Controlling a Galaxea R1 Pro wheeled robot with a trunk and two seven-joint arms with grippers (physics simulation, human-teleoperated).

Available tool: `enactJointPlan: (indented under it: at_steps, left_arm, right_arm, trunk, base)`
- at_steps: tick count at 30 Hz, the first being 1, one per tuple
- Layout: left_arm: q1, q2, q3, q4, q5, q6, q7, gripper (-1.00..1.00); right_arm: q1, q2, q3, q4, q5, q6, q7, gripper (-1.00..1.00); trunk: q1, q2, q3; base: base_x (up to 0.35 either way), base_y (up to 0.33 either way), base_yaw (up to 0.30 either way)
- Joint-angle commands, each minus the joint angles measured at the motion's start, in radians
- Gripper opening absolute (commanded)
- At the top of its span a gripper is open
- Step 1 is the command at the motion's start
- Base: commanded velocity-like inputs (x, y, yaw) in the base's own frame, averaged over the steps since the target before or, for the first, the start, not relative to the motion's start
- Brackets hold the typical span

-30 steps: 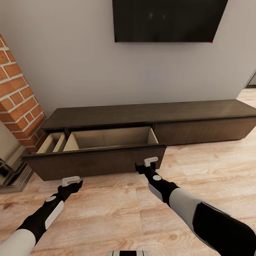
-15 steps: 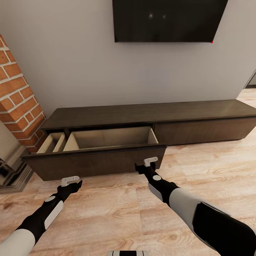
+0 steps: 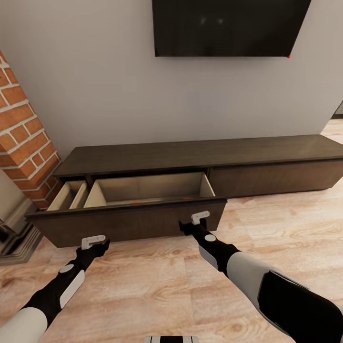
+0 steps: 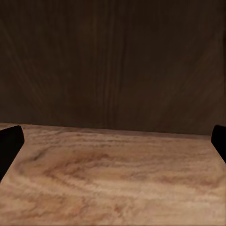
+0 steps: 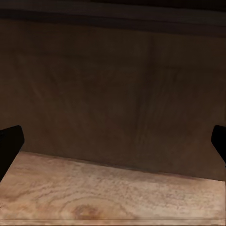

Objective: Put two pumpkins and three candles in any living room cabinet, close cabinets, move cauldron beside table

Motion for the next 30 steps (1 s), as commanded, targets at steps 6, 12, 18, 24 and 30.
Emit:
enactJointPlan:
  at_steps: [6,12,18,24,30]
  left_arm:
    - [-0.001,0.0,-0.011,0.003,0.01,-0.016,0.004,1.0]
    - [-0.001,-0.001,-0.012,0.003,0.009,-0.018,0.003,1.0]
    - [-0.001,0.0,-0.013,0.003,0.006,-0.018,0.004,1.0]
    - [-0.001,0.0,-0.013,0.003,0.005,-0.019,0.004,1.0]
    - [-0.001,0.001,-0.013,0.003,0.005,-0.019,0.004,1.0]
  right_arm:
    - [-0.001,0.0,0.007,0.0,-0.007,0.049,0.002,1.0]
    - [-0.001,0.0,0.005,0.001,-0.036,0.077,0.048,1.0]
    - [-0.001,-0.001,0.005,0.005,-0.046,0.077,0.058,1.0]
    - [-0.001,-0.001,0.006,0.019,-0.042,0.07,0.065,1.0]
    - [-0.001,0.0,0.006,0.03,-0.046,0.073,0.095,1.0]
  trunk:
    - [0.0,0.0,-0.001]
    - [0.0,0.0,-0.001]
    - [0.0,0.0,-0.001]
    - [0.0,0.0,-0.001]
    - [0.0,0.0,-0.001]
  base:
    - [0.003,0.001,0.0]
    - [0.021,0.003,0.0]
    - [0.14,0.059,0.0]
    - [0.019,0.009,0.0]
    - [0.001,0.001,0.0]
